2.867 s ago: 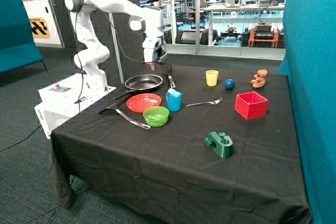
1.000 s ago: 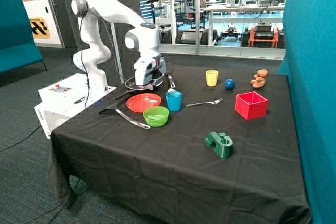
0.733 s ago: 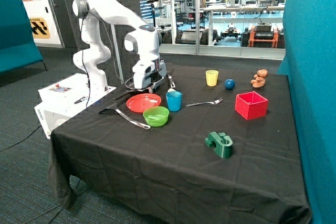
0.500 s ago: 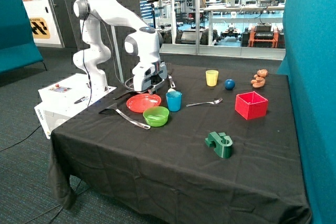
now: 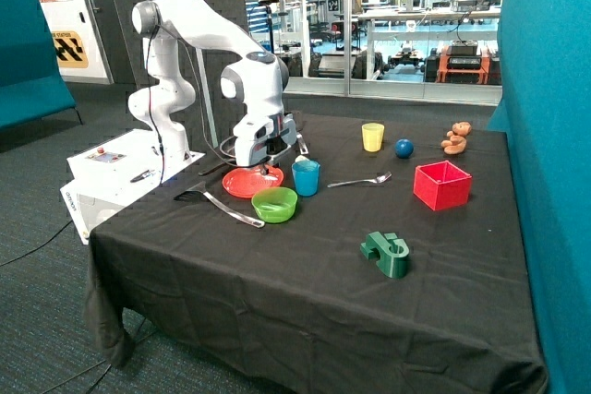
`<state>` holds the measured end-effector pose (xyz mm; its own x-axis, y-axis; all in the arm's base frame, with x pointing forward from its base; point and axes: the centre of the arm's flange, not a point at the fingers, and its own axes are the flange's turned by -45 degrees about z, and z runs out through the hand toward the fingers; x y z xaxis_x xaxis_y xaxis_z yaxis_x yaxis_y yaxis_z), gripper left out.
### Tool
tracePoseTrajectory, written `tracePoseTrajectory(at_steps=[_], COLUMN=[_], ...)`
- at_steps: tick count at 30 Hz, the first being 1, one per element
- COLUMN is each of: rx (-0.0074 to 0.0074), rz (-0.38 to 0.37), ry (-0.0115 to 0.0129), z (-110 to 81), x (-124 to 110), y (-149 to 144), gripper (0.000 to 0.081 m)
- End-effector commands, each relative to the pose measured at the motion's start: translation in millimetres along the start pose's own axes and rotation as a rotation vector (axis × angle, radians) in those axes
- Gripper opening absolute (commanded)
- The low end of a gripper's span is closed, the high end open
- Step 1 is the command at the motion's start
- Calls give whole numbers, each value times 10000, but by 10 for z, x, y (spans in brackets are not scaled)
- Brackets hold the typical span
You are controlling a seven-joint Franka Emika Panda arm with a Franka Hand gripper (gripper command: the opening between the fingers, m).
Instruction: Cook the vegetables
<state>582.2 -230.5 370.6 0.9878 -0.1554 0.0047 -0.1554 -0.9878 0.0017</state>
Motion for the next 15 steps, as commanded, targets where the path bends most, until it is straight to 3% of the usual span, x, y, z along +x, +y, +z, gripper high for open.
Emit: tracePoseTrajectory(at_steps=[1, 15], rx=[17, 16], rz=[200, 512], ry=[-47, -47], z=[114, 330], x=[58, 200], y=[81, 307], gripper=[474, 412])
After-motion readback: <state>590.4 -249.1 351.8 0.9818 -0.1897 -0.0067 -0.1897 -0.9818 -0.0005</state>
